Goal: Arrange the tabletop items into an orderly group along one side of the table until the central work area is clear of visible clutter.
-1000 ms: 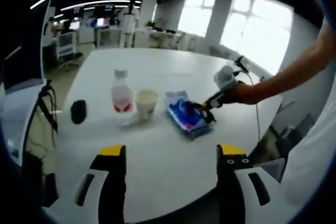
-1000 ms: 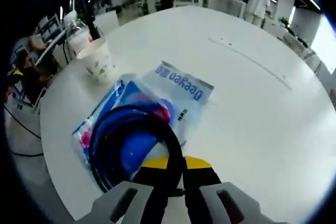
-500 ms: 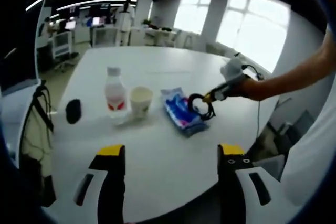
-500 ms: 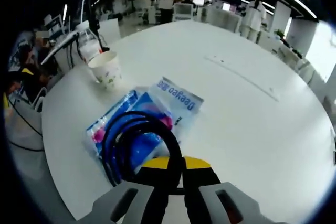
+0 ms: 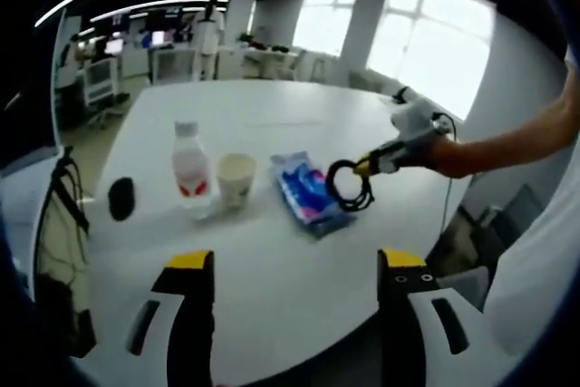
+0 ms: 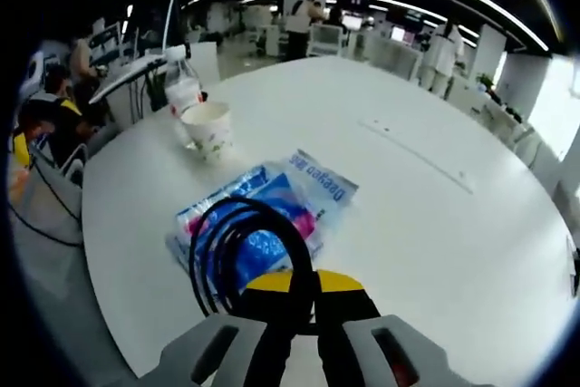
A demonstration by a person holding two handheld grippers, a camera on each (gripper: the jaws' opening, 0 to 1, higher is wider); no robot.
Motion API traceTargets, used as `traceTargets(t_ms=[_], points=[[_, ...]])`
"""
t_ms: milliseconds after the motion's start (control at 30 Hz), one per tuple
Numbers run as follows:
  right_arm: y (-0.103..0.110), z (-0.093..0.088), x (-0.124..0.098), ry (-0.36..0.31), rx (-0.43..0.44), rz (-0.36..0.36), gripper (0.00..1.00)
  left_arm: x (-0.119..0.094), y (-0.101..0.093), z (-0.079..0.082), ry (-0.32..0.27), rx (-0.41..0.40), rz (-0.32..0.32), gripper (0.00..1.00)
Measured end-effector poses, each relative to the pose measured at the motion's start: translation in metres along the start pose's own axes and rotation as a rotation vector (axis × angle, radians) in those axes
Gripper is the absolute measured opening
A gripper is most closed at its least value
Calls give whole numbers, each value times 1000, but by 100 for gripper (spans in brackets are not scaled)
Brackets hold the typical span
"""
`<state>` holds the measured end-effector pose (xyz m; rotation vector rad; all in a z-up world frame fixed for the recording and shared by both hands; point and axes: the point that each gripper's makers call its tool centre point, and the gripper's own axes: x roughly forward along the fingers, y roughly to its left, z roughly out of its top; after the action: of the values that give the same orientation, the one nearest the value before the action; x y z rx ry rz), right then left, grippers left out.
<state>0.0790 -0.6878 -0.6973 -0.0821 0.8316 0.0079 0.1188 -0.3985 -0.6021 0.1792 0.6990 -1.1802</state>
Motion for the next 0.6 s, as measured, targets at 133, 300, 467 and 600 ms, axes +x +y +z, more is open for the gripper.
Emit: traceTargets(t_ms=[133,300,467,600], points=[[1,0,-5,-27,-12,1,4,2,0,3,-5,-5,-1,73],[6,3,-17,-53,-31,-13,4,4,-3,3,-2,-5,-5,72],[9,12,-31,-89,-48,-23,4,5,-5,3,3,-1,-10,72],[4,17,-36,-113,-49,-32,4,6,-6,2,8,1,-12,72]])
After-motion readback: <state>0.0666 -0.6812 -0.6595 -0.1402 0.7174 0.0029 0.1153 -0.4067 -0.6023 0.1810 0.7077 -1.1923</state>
